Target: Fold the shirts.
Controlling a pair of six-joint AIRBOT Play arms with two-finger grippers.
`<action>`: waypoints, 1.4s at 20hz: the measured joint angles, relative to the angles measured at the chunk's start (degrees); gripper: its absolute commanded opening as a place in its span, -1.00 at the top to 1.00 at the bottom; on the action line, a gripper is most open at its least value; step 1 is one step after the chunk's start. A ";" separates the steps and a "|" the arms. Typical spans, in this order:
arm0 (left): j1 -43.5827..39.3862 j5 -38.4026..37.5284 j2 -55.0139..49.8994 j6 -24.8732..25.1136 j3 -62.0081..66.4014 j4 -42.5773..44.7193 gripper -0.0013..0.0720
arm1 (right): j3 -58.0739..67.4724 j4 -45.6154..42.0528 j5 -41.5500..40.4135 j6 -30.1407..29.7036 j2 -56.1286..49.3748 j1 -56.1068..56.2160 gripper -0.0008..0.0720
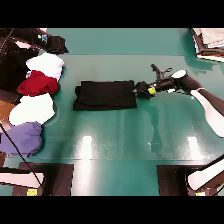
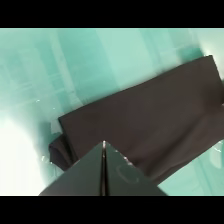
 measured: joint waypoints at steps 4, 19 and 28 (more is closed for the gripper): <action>-0.20 -0.02 0.00 0.13 0.00 -0.02 0.90 | 6.23 2.69 0.90 -0.24 -6.34 3.52 0.75; -0.22 -1.62 0.00 0.09 0.00 -1.07 0.90 | -8.85 -3.82 1.01 0.92 21.46 -18.23 0.94; -0.22 -1.95 0.00 -0.22 0.00 -1.27 0.90 | -27.82 -13.60 -3.69 4.09 43.54 -61.48 0.94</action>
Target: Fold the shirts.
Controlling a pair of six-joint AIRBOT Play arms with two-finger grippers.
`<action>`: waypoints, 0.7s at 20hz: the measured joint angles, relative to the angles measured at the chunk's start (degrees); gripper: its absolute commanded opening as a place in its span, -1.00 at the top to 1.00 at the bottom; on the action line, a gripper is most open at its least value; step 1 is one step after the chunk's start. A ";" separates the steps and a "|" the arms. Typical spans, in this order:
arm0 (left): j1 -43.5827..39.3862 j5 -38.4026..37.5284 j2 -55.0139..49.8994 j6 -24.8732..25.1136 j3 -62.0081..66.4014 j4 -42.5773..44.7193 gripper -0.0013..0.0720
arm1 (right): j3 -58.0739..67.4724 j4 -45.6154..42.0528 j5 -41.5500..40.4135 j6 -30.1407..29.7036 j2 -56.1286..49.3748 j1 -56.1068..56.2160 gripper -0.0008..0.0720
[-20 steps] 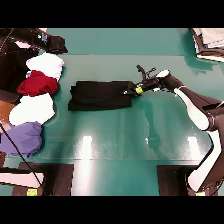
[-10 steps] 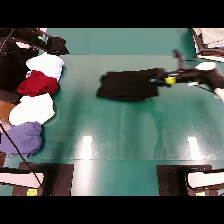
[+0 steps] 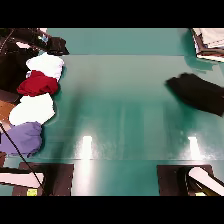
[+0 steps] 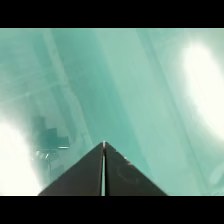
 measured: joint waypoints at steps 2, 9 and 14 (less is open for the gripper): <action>0.00 -0.02 0.00 -0.02 0.00 -0.33 0.90 | -2.71 -0.68 -1.27 0.24 1.27 -6.73 0.94; 0.00 -0.04 0.00 -0.11 0.00 -1.20 0.90 | -2.73 -12.07 -0.63 0.66 0.81 -15.12 -0.43; 0.00 -0.04 0.00 -0.13 0.00 -1.29 0.90 | 8.61 -20.28 10.03 0.74 -4.44 -15.28 -0.42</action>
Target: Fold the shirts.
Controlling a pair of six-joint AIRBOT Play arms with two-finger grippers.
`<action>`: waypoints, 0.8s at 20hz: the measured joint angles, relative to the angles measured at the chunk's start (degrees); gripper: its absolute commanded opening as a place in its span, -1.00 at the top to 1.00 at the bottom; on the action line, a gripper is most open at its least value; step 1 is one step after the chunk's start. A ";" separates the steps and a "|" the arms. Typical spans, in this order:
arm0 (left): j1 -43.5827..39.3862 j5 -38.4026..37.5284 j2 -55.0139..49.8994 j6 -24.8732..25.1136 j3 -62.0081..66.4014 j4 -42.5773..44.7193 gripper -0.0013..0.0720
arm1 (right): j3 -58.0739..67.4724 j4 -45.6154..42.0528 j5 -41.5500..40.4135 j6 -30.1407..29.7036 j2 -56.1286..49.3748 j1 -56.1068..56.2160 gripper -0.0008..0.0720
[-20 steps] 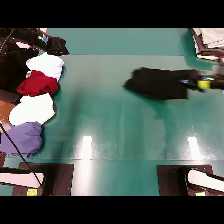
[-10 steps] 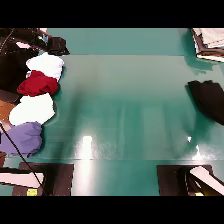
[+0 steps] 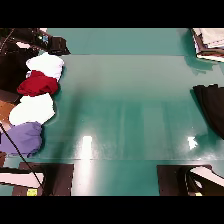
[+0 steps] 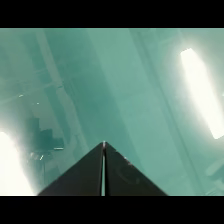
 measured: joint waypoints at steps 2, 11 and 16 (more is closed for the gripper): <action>0.00 0.22 0.00 0.07 0.00 -0.02 0.90 | 3.82 -1.11 3.15 0.15 -1.16 2.49 -0.42; 0.00 1.53 0.00 0.31 0.00 -0.04 0.90 | 12.63 -2.69 8.79 4.81 -1.42 32.85 0.51; 0.00 1.97 0.00 0.35 0.00 -0.04 0.90 | 15.98 -3.06 10.51 5.29 -1.42 52.98 0.93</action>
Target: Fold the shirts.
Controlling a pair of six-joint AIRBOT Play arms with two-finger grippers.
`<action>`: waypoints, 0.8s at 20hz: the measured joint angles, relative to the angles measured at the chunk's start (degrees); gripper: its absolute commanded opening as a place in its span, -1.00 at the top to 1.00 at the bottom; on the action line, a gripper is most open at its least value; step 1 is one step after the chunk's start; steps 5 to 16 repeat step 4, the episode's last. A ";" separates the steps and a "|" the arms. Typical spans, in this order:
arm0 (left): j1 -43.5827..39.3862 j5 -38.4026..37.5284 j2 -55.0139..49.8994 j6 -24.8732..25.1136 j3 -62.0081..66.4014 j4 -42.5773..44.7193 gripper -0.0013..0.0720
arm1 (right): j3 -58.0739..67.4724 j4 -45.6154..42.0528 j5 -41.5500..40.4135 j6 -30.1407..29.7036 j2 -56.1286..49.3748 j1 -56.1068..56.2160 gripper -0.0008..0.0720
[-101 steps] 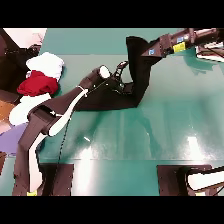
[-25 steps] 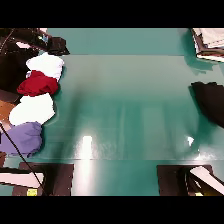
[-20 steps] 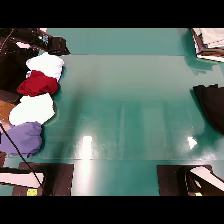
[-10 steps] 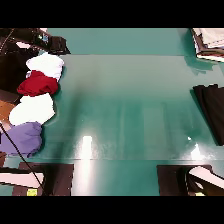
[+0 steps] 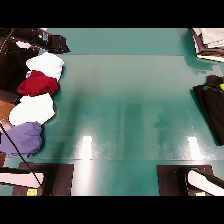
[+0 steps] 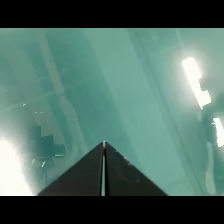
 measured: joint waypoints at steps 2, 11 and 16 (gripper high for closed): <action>0.00 0.13 0.00 0.00 0.00 0.00 0.90 | 1.33 -0.22 0.09 0.09 0.00 5.73 0.93; 0.00 0.15 0.00 0.02 0.00 0.00 0.90 | 2.27 -0.24 -0.15 0.17 0.00 9.97 0.93; 0.00 0.15 0.00 0.02 0.00 0.00 0.90 | 2.27 -0.24 -0.15 0.17 0.00 9.97 0.93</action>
